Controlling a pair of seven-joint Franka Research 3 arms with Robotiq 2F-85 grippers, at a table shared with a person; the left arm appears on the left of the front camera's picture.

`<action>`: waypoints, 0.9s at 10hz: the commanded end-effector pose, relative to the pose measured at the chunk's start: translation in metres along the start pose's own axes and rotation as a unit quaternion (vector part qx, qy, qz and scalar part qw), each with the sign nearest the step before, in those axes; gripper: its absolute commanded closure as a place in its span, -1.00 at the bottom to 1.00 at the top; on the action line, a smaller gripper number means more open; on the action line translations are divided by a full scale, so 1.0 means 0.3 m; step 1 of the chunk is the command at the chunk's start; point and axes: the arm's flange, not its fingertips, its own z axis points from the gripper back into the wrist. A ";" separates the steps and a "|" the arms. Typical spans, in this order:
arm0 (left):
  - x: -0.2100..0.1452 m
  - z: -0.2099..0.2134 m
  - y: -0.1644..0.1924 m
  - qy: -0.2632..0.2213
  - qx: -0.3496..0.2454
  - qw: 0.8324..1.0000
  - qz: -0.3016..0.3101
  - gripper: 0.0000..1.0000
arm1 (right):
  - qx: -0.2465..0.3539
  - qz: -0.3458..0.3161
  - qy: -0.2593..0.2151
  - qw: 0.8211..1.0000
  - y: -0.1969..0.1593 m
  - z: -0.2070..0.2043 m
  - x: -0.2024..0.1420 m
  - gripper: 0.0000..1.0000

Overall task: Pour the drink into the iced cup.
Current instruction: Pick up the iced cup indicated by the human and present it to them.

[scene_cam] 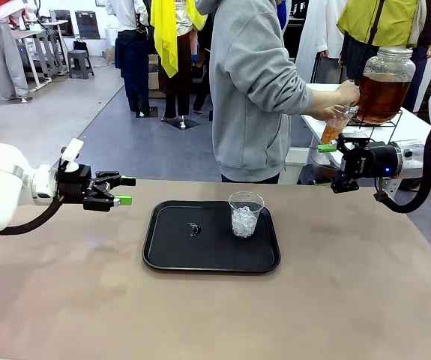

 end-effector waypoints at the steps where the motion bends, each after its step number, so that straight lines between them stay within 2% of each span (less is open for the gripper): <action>1: 0.006 -0.002 0.002 0.000 0.000 1.000 0.001 -1.00 | -0.002 0.001 -0.003 1.000 0.004 0.001 0.001 -1.00; 9: 0.006 -0.002 0.002 0.000 0.000 1.000 0.001 -1.00 | -0.002 0.001 -0.003 1.000 0.004 0.001 0.001 -1.00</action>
